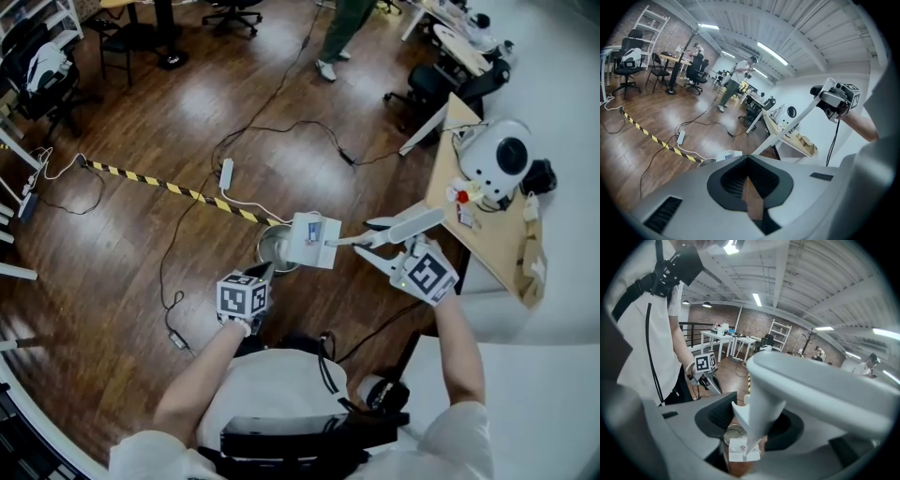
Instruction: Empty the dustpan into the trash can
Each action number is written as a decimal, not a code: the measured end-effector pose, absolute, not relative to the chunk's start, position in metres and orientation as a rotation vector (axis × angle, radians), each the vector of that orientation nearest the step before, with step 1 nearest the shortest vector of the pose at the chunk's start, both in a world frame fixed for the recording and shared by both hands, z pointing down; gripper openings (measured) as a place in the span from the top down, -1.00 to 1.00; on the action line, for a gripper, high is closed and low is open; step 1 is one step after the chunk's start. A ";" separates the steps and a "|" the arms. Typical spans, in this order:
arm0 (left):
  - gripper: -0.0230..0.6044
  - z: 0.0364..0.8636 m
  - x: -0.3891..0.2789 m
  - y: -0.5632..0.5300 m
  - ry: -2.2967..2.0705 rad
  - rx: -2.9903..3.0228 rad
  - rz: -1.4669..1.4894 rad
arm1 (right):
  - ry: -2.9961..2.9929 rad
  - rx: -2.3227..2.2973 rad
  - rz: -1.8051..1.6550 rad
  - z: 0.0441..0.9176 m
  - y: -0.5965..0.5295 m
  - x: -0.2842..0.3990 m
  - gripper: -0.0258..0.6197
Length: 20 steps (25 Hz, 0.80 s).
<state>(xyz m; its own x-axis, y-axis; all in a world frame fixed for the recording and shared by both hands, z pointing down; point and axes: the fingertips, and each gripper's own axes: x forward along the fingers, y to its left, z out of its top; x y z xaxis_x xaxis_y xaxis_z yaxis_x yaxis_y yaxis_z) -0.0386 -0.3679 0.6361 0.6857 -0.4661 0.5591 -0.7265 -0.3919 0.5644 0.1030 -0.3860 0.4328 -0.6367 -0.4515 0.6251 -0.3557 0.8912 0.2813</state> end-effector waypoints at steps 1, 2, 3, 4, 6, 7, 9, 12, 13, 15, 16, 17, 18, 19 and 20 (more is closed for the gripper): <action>0.96 0.637 -0.038 -0.367 -0.920 2.055 0.392 | -2.321 0.560 -0.182 0.435 -0.382 0.099 0.34; 0.96 0.637 -0.038 -0.366 -0.927 2.051 0.388 | -2.321 0.544 -0.194 0.437 -0.378 0.095 0.34; 0.96 0.636 -0.038 -0.365 -0.934 2.047 0.384 | -2.321 0.527 -0.207 0.437 -0.376 0.090 0.34; 0.96 0.636 -0.038 -0.364 -0.942 2.043 0.380 | -2.321 0.505 -0.222 0.436 -0.373 0.084 0.34; 0.96 0.634 -0.039 -0.361 -0.963 2.034 0.369 | -2.315 0.445 -0.256 0.436 -0.369 0.072 0.34; 0.96 0.633 -0.040 -0.359 -0.977 2.027 0.361 | -2.312 0.414 -0.274 0.437 -0.366 0.066 0.34; 0.96 0.633 -0.042 -0.357 -1.007 2.013 0.342 | -2.307 0.377 -0.302 0.441 -0.364 0.057 0.34; 0.96 0.627 -0.044 -0.352 -1.056 2.004 0.315 | -2.304 0.356 -0.327 0.444 -0.367 0.055 0.34; 0.96 0.627 -0.045 -0.348 -1.070 1.999 0.307 | -2.301 0.339 -0.335 0.445 -0.367 0.054 0.34; 0.96 0.629 -0.047 -0.339 -1.094 1.976 0.294 | -2.297 0.286 -0.349 0.446 -0.362 0.050 0.34; 0.96 0.630 -0.048 -0.335 -1.105 1.965 0.286 | -2.294 0.256 -0.356 0.447 -0.357 0.048 0.34; 0.96 0.630 -0.048 -0.330 -1.116 1.955 0.278 | -2.290 0.225 -0.365 0.448 -0.353 0.046 0.34; 0.96 0.630 -0.049 -0.326 -1.126 1.946 0.269 | -2.287 0.199 -0.375 0.448 -0.348 0.042 0.34; 0.96 0.630 -0.050 -0.322 -1.136 1.939 0.259 | -2.286 0.177 -0.385 0.449 -0.345 0.040 0.34; 0.96 0.629 -0.051 -0.318 -1.146 1.932 0.250 | -2.282 0.161 -0.395 0.449 -0.342 0.037 0.34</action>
